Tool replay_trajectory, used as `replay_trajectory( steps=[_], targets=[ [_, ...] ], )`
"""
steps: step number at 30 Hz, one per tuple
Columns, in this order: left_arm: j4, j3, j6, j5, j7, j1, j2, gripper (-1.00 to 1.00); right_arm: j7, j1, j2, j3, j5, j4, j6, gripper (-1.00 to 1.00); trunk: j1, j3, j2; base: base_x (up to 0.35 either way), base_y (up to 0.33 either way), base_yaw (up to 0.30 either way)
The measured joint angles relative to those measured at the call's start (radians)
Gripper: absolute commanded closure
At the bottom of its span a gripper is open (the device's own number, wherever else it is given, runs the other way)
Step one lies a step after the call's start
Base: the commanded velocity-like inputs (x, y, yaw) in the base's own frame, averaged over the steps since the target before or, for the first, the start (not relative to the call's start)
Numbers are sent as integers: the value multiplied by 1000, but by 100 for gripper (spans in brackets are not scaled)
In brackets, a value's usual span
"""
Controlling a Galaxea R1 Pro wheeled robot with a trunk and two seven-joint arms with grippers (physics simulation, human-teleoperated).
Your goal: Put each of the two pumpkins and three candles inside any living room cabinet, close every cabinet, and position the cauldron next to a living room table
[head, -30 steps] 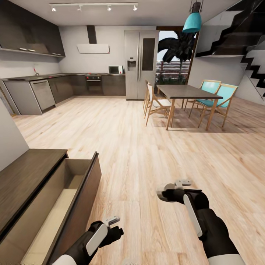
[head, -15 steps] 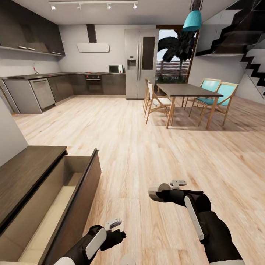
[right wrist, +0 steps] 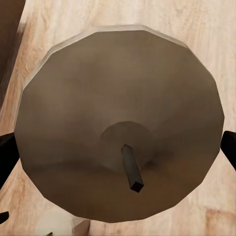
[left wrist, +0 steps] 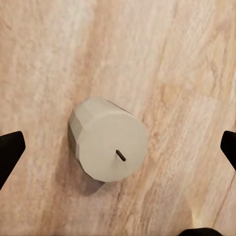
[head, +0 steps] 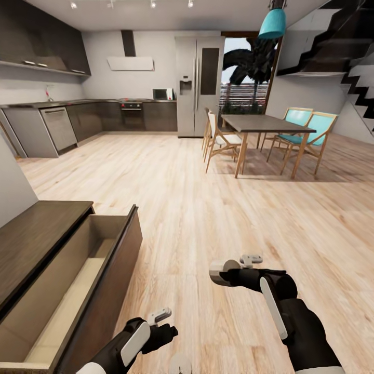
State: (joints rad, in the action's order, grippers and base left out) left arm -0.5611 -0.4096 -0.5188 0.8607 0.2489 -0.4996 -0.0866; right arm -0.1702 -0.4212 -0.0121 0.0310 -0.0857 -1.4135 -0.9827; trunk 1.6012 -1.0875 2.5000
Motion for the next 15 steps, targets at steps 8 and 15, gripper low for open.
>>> replay_trajectory(
  steps=[8, 15],
  targets=[
    [0, 0, 0, 1, -1, 0, 0, -100, 0, 0, 0, 0, -1, 2, 1, 100, 4, -31, 2, 0, 0, 0],
    [0, 0, 0, 0, -1, 0, 0, -100, 0, 0, 0, 0, -1, 5, 1, 100, 7, -58, 4, 0, 0, -10]
  ],
)
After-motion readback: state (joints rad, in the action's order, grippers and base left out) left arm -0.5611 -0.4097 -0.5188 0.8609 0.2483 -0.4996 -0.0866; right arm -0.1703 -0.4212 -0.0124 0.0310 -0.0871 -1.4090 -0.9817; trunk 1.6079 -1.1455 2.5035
